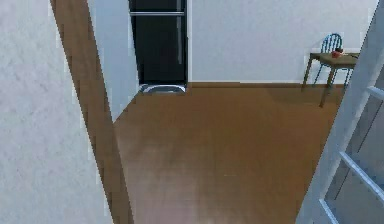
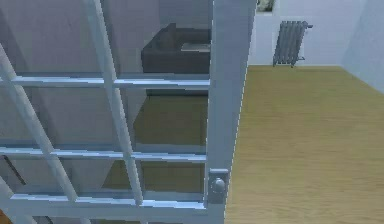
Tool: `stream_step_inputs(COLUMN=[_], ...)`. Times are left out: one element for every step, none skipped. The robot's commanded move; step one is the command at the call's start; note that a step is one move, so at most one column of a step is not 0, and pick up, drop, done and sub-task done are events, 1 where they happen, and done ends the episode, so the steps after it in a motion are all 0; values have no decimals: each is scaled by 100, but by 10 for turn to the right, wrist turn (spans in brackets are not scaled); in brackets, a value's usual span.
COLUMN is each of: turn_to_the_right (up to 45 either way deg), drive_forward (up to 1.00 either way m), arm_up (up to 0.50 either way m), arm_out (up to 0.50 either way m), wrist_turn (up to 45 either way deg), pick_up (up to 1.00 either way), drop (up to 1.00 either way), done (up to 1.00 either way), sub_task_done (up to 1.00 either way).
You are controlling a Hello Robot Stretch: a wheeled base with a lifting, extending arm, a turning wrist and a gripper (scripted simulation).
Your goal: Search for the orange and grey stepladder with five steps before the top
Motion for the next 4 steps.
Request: stream_step_inputs(turn_to_the_right=[30,0,450,30], drive_forward=[0,80,0,0], arm_up=[0,0,0,0], arm_out=[0,0,0,0], wrist_turn=[0,0,0,0], pick_up=[0,0,0,0], drop=[0,0,0,0], done=[0,0,0,0], sub_task_done=[0,0,0,0])
